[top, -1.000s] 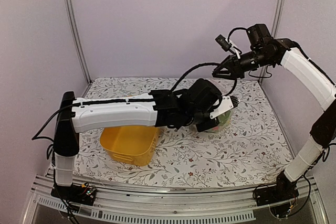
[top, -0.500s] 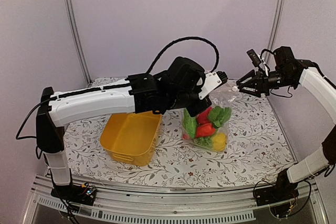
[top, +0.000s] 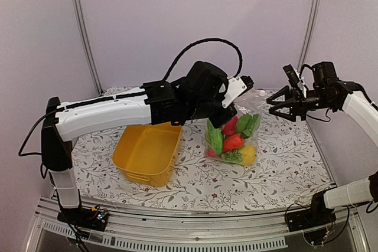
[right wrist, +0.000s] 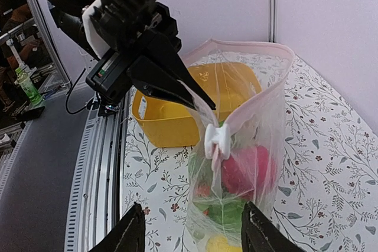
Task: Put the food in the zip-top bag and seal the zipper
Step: Pass from the left arm to the right
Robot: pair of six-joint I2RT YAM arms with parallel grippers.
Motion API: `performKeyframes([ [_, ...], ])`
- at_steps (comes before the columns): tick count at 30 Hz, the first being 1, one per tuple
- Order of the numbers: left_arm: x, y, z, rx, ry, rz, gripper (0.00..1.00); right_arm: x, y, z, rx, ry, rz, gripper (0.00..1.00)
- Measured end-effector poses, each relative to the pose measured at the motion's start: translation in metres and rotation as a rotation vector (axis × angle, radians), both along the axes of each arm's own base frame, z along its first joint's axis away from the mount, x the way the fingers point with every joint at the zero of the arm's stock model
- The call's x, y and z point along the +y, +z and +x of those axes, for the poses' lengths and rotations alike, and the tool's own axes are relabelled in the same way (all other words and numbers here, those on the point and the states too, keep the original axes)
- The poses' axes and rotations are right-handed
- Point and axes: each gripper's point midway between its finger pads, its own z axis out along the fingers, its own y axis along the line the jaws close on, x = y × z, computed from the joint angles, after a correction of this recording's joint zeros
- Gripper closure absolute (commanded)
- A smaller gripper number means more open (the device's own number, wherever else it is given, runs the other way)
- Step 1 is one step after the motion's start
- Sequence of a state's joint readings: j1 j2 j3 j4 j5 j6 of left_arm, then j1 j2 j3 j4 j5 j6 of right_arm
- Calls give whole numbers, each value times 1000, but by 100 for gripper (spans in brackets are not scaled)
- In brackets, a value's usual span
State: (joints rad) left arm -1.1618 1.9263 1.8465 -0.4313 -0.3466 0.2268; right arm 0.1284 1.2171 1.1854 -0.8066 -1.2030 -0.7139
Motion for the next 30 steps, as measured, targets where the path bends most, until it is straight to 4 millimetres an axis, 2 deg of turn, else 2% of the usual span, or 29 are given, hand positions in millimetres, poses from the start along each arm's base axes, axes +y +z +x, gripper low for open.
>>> performKeyframes([
  [4,-1,1,0,4,-2,-10,100,7,-13,6,17,-28,-35,54],
  [14,-7,-9,0,25,-7,-12,100,32,-11,13,7,-5,-45,68],
  [30,-8,-7,2,23,-4,-19,100,29,-9,27,-29,-84,-78,84],
])
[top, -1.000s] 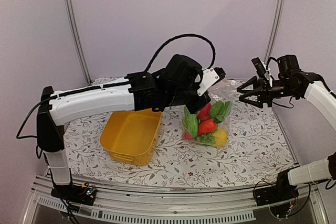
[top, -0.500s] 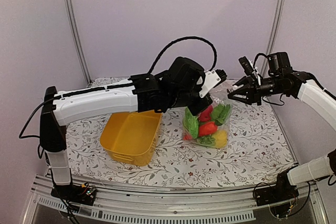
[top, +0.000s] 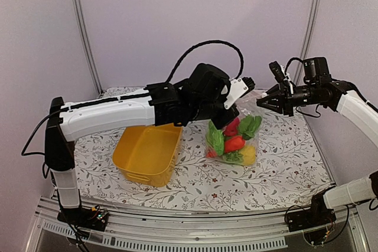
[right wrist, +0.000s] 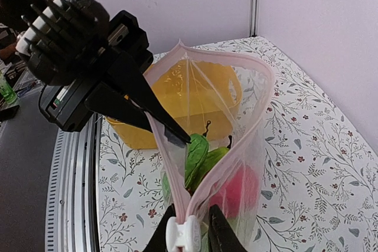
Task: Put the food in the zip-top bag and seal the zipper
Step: Pass from the left arm to the right
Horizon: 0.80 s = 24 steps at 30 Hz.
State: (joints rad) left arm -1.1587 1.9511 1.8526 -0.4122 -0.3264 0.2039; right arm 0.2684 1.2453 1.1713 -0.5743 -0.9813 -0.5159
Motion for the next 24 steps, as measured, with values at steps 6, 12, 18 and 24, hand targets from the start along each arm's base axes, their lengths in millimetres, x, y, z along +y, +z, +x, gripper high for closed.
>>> performKeyframes([
  [6,0,0,1,3,5,-6,100,-1,3,0,-10,-10,-1,90],
  [12,0,1,1,6,8,-10,100,-2,3,1,-18,-23,-8,87],
  [18,2,0,4,9,16,-12,100,-4,4,1,-31,-39,-15,87],
  [24,3,0,6,11,21,-14,100,-5,3,2,-38,-48,-21,96],
])
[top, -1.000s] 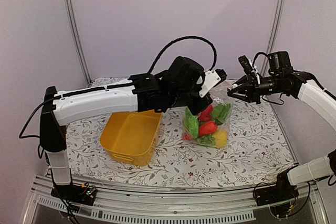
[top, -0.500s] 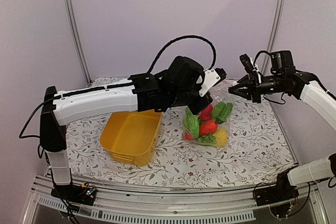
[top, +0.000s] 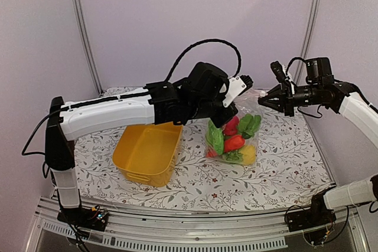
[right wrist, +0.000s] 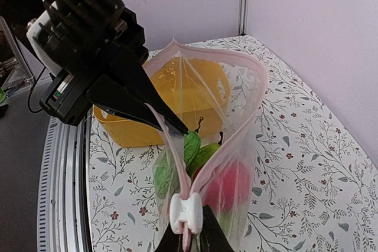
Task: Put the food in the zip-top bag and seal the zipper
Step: Pass from the left arm to the right, then zip the zipper of the food storage bag.
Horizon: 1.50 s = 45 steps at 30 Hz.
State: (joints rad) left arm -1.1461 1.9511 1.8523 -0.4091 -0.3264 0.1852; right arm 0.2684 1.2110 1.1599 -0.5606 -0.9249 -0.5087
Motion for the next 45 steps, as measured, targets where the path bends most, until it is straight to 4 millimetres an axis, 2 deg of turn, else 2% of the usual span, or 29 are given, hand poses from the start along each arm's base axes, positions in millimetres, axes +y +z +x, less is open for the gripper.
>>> performKeyframes([
  [1,0,0,0,0,0,0,100,0,-1,0,2,-1,0,100],
  [5,0,0,0,1,1,-1,98,0,-1,1,0,-4,-3,100],
  [11,-1,0,-2,19,-11,-10,45,-1,-2,0,-9,-3,-12,100],
  [13,-2,5,-7,28,-40,-20,34,-2,-3,-2,-16,5,-20,100],
  [16,-5,26,-18,32,-105,-78,26,-2,2,-6,-30,23,-32,100],
  [22,-9,97,-33,-49,-214,-211,24,-3,19,-14,-78,56,-48,100],
  [25,-18,123,-37,-84,-263,-255,24,-4,24,-18,-97,72,-58,100],
  [27,-27,132,-40,-94,-302,-276,27,-4,24,-20,-98,81,-64,100],
  [31,-46,121,-47,-60,-379,-273,34,-5,21,-24,-84,90,-75,100],
  [38,-68,70,-51,23,-447,-198,50,-7,18,-30,-79,101,-85,100],
  [41,-70,63,-51,24,-453,-185,54,-7,17,-32,-73,106,-90,100],
  [45,-71,65,-55,21,-478,-186,58,-7,15,-36,-67,120,-94,100],
])
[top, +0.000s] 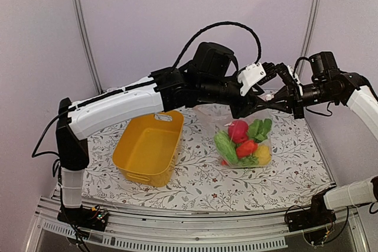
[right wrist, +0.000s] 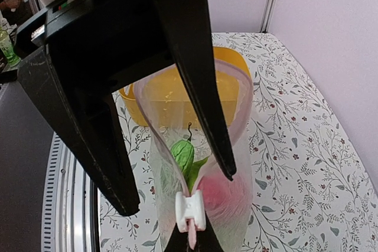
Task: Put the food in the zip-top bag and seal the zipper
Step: Zip the zipper of the food storage bag.
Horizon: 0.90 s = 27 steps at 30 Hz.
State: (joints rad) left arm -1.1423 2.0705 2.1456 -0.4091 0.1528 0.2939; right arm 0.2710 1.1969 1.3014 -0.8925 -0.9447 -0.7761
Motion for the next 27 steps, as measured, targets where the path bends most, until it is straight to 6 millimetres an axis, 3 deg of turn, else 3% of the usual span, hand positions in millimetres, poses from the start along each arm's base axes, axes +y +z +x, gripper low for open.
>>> performKeyframes([
  [16,-6,11,-9,31,-88,-38,67,4,-4,-9,3,36,-14,100],
  [27,-10,-1,-4,54,-96,-13,77,5,-5,-10,5,39,-21,100],
])
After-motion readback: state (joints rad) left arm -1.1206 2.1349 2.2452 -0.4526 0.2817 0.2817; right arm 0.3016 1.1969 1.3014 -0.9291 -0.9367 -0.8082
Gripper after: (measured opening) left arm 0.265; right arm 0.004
